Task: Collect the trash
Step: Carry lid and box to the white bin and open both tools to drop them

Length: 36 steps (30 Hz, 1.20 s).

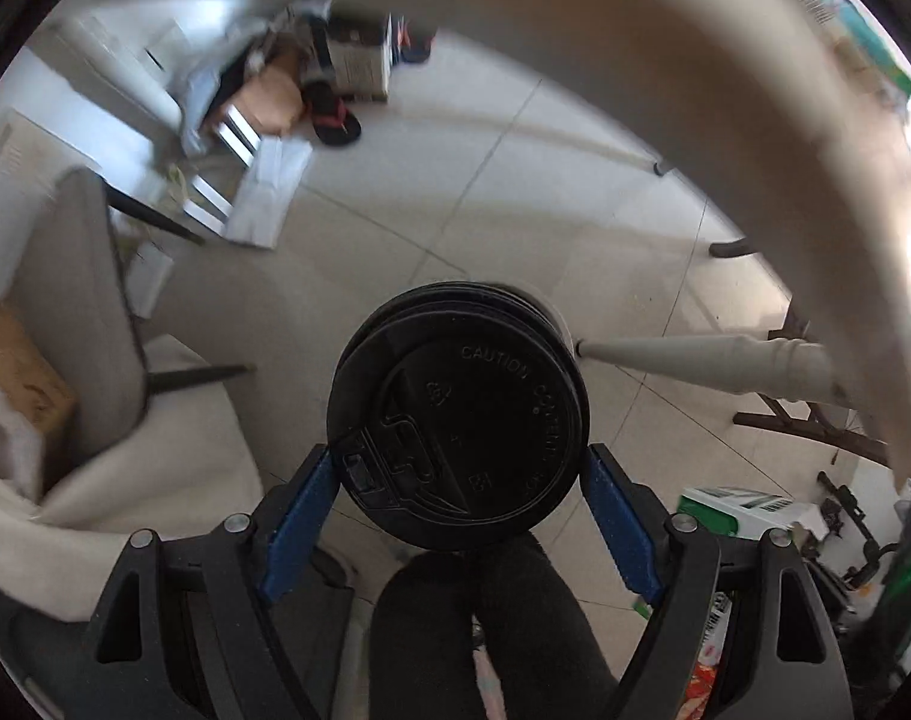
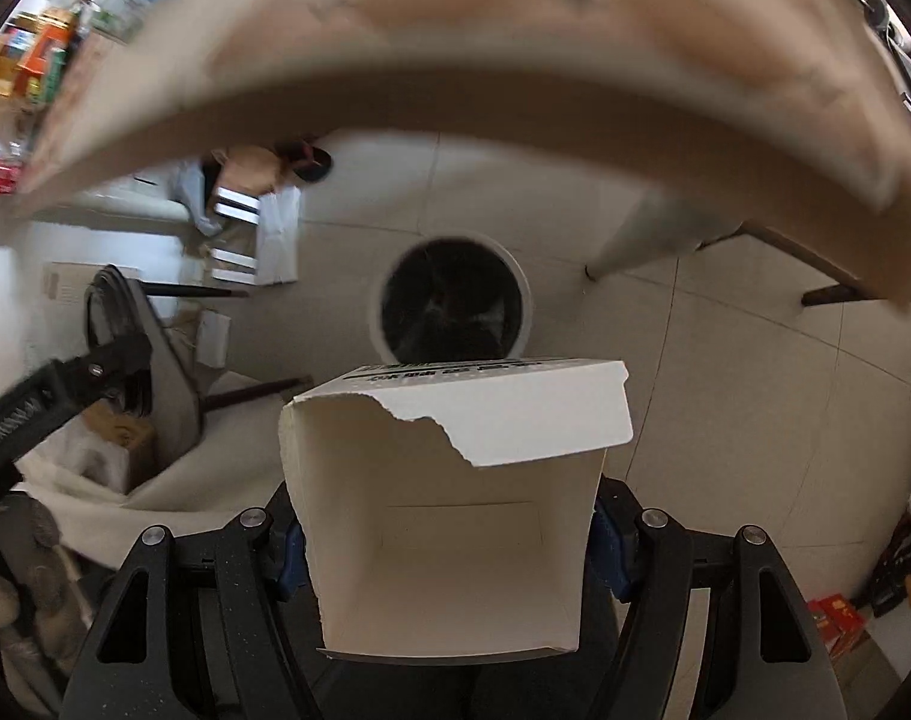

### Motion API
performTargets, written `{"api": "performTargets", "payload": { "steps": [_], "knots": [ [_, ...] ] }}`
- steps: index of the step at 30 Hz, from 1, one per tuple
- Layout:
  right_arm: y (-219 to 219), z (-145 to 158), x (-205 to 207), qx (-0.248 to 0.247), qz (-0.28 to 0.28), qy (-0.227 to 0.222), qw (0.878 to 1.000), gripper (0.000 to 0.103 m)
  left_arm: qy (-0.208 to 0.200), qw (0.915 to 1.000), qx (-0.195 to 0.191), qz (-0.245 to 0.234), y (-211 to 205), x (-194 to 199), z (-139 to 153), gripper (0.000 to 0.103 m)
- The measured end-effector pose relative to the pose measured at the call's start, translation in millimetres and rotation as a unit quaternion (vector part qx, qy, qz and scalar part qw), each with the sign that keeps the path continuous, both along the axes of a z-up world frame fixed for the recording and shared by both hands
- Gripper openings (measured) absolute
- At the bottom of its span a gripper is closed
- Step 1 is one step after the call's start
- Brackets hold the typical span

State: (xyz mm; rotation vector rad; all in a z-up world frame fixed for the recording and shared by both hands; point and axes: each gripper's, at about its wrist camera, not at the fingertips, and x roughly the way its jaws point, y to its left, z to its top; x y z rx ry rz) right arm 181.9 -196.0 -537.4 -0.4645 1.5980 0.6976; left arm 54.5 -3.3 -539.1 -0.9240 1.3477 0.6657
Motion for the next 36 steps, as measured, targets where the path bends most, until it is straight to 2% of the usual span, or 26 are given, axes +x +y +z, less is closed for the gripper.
{"api": "performTargets", "payload": {
  "steps": [4,6,9,11,12,14,15,17,18,21,24,27,31,36],
  "knots": [
    [6.4,-88.9,3.9,-0.005,-0.016,0.005,1.000,0.073,-0.006,0.9980,-0.059,-0.021,8.7,14.5,-94.3,0.081],
    [8.5,-135.0,10.2,-0.009,-0.032,0.016,0.999,0.073,-0.013,0.9961,-0.087,-0.012,14.8,17.2,-136.0,0.082],
    [18.3,-199.6,19.7,-0.015,-0.028,0.015,0.999,0.073,-0.011,0.9926,-0.121,-0.006,21.4,23.7,-192.6,0.082],
    [25.7,-239.6,31.6,-0.021,-0.016,0.024,0.999,0.074,-0.001,0.9931,-0.117,-0.006,22.7,25.2,-214.6,0.084],
    [28.1,-255.2,33.9,-0.022,-0.014,0.027,0.999,0.075,0.004,0.9933,-0.116,-0.004,23.1,25.6,-222.4,0.092],
    [36.7,-284.4,39.3,-0.022,0.001,0.040,0.999,0.078,0.009,0.9934,-0.114,-0.001,23.2,24.6,-229.2,0.096],
    [39.3,-295.0,41.2,-0.022,0.005,0.043,0.999,0.081,0.008,0.9938,-0.111,0.001,24.7,19.0,-232.2,0.096],
    [45.2,-312.3,43.8,-0.018,0.013,0.049,0.999,0.093,0.014,0.9948,-0.101,0.004,21.9,12.5,-230.9,0.096],
    [47.2,-316.8,44.0,-0.021,0.019,0.042,0.999,0.103,0.018,0.9952,-0.096,0.004,20.9,10.6,-228.0,0.096],
    [52.6,-320.1,42.9,-0.038,0.031,0.021,0.999,0.103,0.039,0.9972,-0.063,-0.003,17.3,13.5,-230.1,0.096],
    [58.6,-317.3,38.4,-0.055,0.045,0.002,0.998,0.103,0.055,0.9983,-0.012,-0.014,10.7,8.1,-214.3,0.096],
    [60.5,-305.0,34.9,-0.072,0.056,-0.023,0.996,0.103,0.081,0.9957,0.036,-0.028,1.0,3.3,-193.6,0.096],
    [56.7,-277.7,33.1,-0.085,0.061,-0.050,0.993,0.103,0.092,0.9943,0.051,-0.023,-5.0,-8.1,-167.9,0.096],
    [45.9,-234.0,31.3,-0.081,0.061,-0.060,0.993,0.103,0.095,0.9935,0.059,-0.020,-19.8,-19.9,-127.9,0.096]
  ]
}}
